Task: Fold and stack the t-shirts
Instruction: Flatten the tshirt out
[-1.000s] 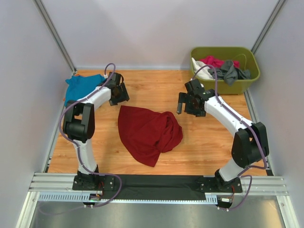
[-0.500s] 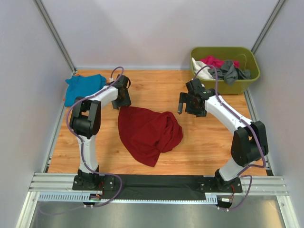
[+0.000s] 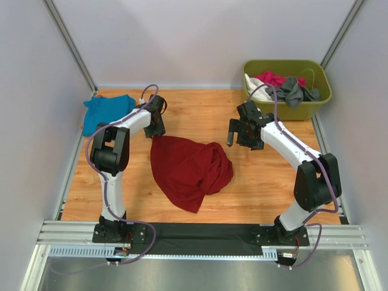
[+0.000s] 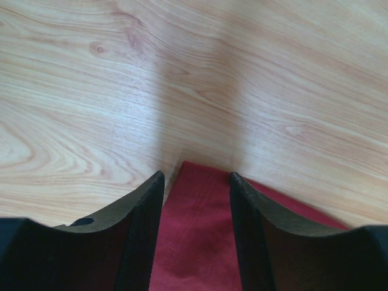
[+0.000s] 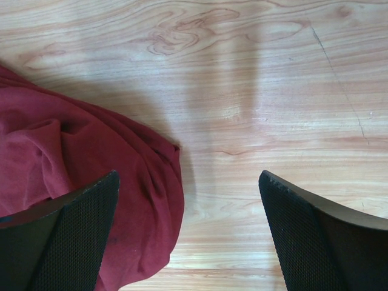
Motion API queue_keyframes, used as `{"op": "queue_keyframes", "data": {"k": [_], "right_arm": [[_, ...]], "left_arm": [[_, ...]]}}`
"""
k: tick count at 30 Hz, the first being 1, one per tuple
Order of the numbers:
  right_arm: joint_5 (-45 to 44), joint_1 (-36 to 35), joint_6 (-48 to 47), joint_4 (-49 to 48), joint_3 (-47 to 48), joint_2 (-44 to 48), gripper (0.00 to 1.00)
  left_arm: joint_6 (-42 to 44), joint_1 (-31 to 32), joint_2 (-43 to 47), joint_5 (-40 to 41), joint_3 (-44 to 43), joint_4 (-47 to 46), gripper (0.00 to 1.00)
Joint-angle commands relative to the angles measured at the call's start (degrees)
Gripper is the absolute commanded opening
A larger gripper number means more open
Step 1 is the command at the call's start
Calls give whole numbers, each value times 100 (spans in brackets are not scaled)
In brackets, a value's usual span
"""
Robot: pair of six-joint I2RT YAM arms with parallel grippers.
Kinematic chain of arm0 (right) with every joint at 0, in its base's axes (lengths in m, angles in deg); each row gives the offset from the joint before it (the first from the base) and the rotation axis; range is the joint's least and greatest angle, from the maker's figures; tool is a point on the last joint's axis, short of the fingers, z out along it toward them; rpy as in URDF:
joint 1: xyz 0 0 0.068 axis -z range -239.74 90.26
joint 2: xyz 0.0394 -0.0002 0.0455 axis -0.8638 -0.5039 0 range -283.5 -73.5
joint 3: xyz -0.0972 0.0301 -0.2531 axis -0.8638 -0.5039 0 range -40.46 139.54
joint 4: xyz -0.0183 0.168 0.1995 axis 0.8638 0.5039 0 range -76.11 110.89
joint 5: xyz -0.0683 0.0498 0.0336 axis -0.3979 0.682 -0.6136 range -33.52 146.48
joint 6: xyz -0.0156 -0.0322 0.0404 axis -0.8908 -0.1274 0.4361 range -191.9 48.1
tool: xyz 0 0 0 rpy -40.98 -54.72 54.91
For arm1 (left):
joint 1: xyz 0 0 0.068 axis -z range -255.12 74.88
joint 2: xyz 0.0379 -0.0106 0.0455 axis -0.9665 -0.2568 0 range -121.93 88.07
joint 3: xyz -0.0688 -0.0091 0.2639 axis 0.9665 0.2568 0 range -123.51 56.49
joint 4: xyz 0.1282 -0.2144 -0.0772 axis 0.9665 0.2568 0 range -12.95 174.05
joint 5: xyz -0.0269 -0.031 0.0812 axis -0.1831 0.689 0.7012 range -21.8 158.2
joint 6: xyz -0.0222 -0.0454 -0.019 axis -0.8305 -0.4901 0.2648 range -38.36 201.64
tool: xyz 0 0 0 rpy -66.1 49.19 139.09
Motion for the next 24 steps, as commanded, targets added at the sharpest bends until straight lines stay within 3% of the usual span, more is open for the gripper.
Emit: {"op": "queue_keyframes", "data": {"k": [1,2,5,6,8,13,20,24], "right_arm": [[22,38,-46,94,256,-48,99],[22,38,-46,95,256,-48,99],[-22,38,6,103,212,-57,100],[-14,38,85,103,177,-57,100],[48,55,182,16,81,-22,100],[303,38,446,-300,-323,48,100],[584,38,727,-958,-701,57,99],[1294,20,955,-1513,-860,-30,94]], "left_arm": [[-32,51,-126,101,-120,76,51],[-59,51,-143,75,-103,68,47],[-208,69,-118,13,-59,24,26],[-226,69,-109,-4,-41,-20,13],[-226,60,-65,22,-32,-20,0],[71,60,242,119,-50,-81,0],[941,34,1620,321,-85,-82,0],[1224,16,2185,136,-129,189,0]]}}
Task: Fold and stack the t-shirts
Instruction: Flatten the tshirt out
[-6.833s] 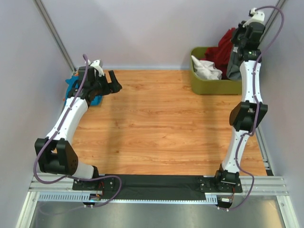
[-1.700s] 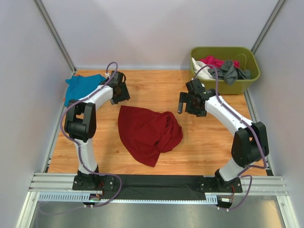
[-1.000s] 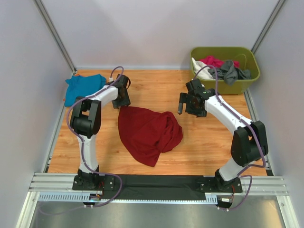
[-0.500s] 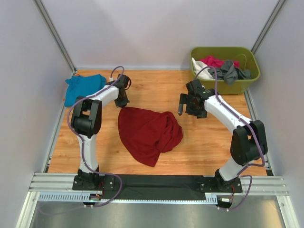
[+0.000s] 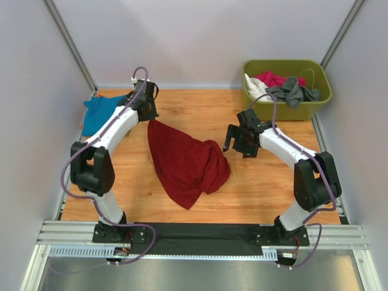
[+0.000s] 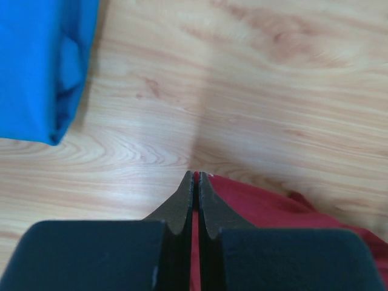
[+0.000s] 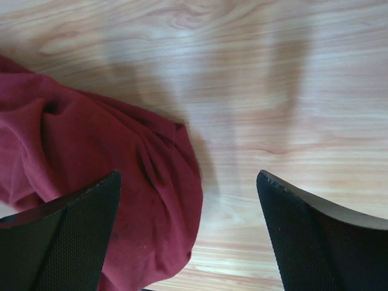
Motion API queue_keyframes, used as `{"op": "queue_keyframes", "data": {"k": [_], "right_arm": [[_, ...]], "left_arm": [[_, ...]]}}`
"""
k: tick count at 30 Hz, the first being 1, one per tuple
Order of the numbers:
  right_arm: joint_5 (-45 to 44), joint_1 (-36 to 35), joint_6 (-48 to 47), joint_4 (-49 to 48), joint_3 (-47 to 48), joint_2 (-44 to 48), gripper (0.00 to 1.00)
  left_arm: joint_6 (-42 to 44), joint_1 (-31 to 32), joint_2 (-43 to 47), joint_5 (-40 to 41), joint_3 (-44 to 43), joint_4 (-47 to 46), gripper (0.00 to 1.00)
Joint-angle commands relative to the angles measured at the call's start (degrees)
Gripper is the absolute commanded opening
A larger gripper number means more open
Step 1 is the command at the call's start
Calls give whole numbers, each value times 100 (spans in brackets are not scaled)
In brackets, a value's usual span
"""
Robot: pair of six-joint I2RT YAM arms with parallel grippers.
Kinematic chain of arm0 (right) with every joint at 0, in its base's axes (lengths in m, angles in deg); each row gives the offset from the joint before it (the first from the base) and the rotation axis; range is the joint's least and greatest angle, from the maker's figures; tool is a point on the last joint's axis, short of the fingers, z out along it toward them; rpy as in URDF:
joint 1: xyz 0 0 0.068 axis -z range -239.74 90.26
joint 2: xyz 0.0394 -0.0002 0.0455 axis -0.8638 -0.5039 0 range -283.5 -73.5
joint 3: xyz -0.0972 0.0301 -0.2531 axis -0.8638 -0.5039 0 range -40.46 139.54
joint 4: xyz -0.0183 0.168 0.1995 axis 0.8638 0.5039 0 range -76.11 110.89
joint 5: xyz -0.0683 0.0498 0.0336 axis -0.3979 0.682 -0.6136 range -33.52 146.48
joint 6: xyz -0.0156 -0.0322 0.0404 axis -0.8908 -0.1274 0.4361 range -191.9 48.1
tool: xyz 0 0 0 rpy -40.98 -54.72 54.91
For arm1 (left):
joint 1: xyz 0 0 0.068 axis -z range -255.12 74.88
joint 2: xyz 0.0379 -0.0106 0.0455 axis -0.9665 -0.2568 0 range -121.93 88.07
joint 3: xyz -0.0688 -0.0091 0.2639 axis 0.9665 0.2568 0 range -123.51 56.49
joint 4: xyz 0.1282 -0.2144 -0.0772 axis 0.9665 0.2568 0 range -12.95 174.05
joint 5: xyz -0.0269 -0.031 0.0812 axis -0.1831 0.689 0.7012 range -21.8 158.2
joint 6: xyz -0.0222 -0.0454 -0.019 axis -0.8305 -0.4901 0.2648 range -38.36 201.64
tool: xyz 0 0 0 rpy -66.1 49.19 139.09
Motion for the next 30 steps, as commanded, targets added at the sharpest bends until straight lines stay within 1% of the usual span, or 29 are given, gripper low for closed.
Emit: {"op": "queue_keyframes", "data": {"k": [1,3,6,10,14,17,18,19,21,22,24,26,28,29,30], "right_arm": [[636,-37,366,-849,-104,-28,91],[794,-90,418,-1069,-131,-168,88],[1030,-142,410,-1271,-148,-388,69],[1277,-195,401,-1596,-192,-678,68],[1559,-248,410,-1702,-87,-960,67],[1498,-327,349,-1633,62,-1074,32],[1480,-327,322,-1580,141,-1092,8],[1393,-327,218,-1353,316,-1101,0],[998,-327,24,-1071,571,-987,0],[657,-327,-133,-739,886,-882,0],[287,-327,-354,-290,1239,-452,0],[-336,-327,-704,-51,1869,38,0],[-837,-327,-925,194,2311,322,0],[-979,-327,-1117,266,2687,549,0],[-1094,-327,-1232,414,2847,638,0]], "left_arm": [[494,-23,708,16,-151,208,0],[468,-23,831,-2,-81,401,0],[372,-23,989,7,217,385,0],[266,-23,1051,-20,438,402,0],[248,-23,1077,7,517,428,0],[275,-23,1095,59,509,437,0],[275,-23,1095,77,482,446,0],[318,-32,1095,86,447,455,0],[380,-41,1095,147,254,542,0],[432,-67,1104,165,149,656,0],[477,-172,1174,165,-220,797,0],[582,-260,1261,156,-658,999,0],[705,-357,1463,209,-949,1122,0],[888,-375,1534,252,-1246,1166,0],[986,-375,1665,340,-1397,1210,0]]}}
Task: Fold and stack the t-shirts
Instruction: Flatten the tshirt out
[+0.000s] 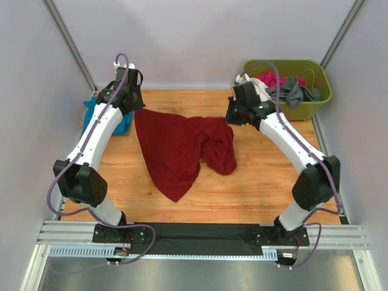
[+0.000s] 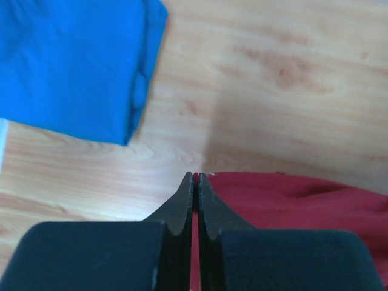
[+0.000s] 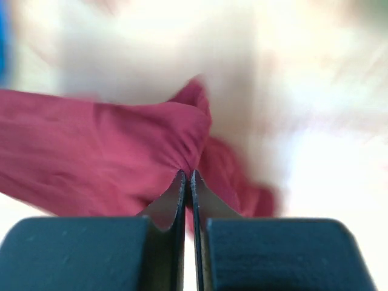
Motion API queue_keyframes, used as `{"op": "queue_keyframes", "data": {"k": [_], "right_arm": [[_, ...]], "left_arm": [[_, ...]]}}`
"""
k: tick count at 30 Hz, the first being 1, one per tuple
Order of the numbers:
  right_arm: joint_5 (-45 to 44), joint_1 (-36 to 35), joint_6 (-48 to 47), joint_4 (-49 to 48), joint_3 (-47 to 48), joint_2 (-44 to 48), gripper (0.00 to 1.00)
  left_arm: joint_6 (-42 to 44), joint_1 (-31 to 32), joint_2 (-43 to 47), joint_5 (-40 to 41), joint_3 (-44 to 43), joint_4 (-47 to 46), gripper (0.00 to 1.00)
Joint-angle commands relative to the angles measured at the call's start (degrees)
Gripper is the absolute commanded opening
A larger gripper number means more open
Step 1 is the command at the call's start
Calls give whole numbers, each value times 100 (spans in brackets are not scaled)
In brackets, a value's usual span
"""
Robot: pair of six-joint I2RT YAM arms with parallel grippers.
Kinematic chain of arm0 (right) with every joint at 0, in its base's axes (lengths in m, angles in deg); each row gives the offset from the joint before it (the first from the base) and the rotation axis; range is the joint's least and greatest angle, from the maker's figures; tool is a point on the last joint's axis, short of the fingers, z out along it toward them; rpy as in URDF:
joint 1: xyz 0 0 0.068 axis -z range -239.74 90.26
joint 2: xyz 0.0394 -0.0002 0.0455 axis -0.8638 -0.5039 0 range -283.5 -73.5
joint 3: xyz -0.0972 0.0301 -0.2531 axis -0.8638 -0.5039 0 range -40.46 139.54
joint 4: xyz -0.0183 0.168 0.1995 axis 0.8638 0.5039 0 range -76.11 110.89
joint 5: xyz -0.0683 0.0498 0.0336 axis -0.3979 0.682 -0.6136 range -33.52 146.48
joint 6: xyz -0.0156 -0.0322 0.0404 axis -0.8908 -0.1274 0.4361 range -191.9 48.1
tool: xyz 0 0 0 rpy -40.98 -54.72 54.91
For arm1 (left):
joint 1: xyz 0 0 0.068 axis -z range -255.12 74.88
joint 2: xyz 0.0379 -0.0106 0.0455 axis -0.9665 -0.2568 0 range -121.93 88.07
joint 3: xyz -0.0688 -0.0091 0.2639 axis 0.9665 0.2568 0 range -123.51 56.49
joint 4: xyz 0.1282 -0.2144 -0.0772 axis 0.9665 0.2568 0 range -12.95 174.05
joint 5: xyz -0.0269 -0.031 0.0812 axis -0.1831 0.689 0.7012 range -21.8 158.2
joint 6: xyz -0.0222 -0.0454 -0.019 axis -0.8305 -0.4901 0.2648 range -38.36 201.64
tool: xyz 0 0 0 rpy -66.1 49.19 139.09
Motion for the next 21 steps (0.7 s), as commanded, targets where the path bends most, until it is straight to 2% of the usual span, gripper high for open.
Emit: {"op": "queue_keyframes", "data": {"k": [1,4,8,14,18,19,21], "right_arm": [[-1125,-8,-746,435,1021,986,0],[-1626,1,-1001,672,1373,1320,0],[-2215,1,-1230,717,1453,1804,0],[-1865,1,-1327,1068,1498,2120,0],[-1399,-8,-1020,1060,595,2498,0],[-1303,1,-845,1016,-44,2673,0],[-1127,1,-423,815,-732,2849,0]], "left_arm": [[590,-101,663,264,-819,196,0],[1100,-102,856,273,-1399,433,0],[1330,-93,918,264,-2112,776,0],[1347,-102,1234,351,-2139,987,0],[1444,-93,1480,336,-2113,1120,0],[1444,-93,1568,213,-1669,1076,0],[1287,-102,1831,19,-1052,936,0]]}}
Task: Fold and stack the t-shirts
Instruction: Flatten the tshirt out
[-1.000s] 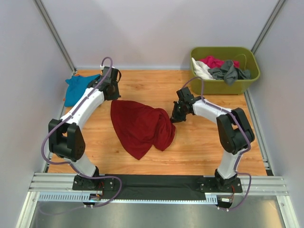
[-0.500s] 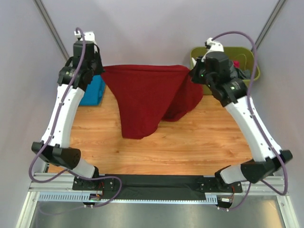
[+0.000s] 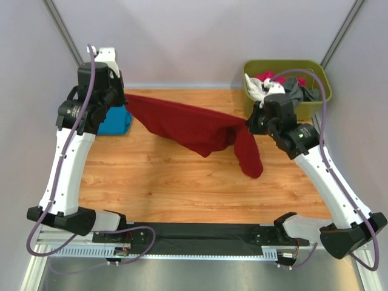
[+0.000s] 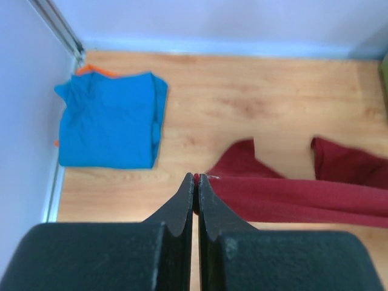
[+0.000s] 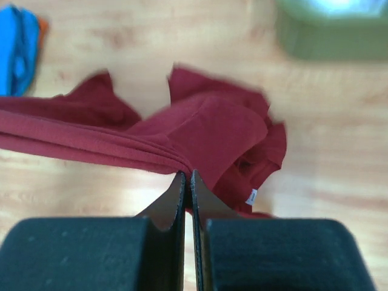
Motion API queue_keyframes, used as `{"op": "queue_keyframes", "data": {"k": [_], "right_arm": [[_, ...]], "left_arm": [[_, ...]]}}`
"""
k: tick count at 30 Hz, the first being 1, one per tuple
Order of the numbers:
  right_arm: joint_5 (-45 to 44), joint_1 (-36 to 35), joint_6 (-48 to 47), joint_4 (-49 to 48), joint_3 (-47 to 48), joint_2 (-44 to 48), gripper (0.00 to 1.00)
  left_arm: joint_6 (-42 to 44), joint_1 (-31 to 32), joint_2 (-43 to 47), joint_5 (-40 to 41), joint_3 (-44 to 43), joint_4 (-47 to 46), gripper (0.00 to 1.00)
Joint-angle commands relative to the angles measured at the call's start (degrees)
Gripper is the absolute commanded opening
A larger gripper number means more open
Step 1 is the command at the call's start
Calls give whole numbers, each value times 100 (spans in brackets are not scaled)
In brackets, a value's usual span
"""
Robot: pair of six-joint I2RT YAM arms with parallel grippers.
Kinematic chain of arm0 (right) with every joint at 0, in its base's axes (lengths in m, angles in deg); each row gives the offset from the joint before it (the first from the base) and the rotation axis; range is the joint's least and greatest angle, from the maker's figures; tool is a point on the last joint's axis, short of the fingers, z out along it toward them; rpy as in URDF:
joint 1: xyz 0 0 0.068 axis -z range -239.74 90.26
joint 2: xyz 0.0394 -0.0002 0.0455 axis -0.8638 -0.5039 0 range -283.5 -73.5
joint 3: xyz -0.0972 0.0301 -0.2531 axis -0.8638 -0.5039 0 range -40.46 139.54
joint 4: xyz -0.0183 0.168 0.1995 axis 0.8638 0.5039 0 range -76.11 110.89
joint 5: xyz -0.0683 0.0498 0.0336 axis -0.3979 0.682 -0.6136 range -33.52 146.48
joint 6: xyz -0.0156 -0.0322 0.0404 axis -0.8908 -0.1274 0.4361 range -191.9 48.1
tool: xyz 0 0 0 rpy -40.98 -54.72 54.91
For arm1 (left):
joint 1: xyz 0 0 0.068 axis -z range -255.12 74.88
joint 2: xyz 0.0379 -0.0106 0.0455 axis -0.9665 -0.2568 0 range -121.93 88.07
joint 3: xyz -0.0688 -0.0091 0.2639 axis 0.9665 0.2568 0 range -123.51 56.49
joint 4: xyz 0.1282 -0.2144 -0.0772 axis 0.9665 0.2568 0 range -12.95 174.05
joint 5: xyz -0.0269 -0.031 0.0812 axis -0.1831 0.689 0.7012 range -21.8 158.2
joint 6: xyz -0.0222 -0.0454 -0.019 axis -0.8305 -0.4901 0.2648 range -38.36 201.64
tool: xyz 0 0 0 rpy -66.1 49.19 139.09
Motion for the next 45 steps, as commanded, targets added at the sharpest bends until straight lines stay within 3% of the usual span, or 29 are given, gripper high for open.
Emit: {"op": "queue_keyframes", "data": {"k": [1,7,10,12,17,18,21,22,24,26,29,35,38,39,41,45], "right_arm": [[82,66,672,160,-1190,297,0],[365,66,1053,-7,-2021,61,0],[84,75,703,-51,-1627,-448,0],[5,92,274,-69,-849,-1043,0],[-259,198,-493,281,1455,-2442,0],[-303,242,-737,361,2434,-2862,0],[-435,268,-1186,555,3810,-3559,0],[-487,260,-1475,547,4598,-3691,0],[-602,260,-1749,415,5166,-3911,0],[-629,260,-1979,101,5458,-3877,0],[-594,260,-2277,-418,4935,-3457,0],[-383,242,-2454,-711,3150,-2017,0],[222,190,-2454,-579,1683,-1218,0],[441,137,-2410,-535,826,-1031,0],[444,-74,-2209,-360,22,-549,0],[716,-363,-1016,-60,-1866,-55,0]], "left_arm": [[108,-106,440,195,1090,74,0],[-692,-115,616,-262,2877,-137,0],[-666,-115,301,-201,2934,-365,0],[-526,-158,-180,-139,2653,-470,0],[-183,-325,-1709,-253,380,-314,0],[-52,-352,-1931,-288,-460,-270,0],[37,-518,-2678,-481,-2017,-234,0],[11,-615,-2836,-551,-2381,-234,0],[-77,-721,-3110,-701,-3066,-400,0],[-156,-835,-2936,-982,-3036,-724,0],[36,-844,-2497,-1254,-2482,-1306,0],[485,-844,-1856,-1167,-1938,-736,0],[775,-844,-1049,-1456,-710,-682,0],[836,-844,-810,-1475,138,-708,0],[741,-844,-31,-1431,1552,-848,0],[91,-835,1238,-1448,3861,-1078,0]]}}
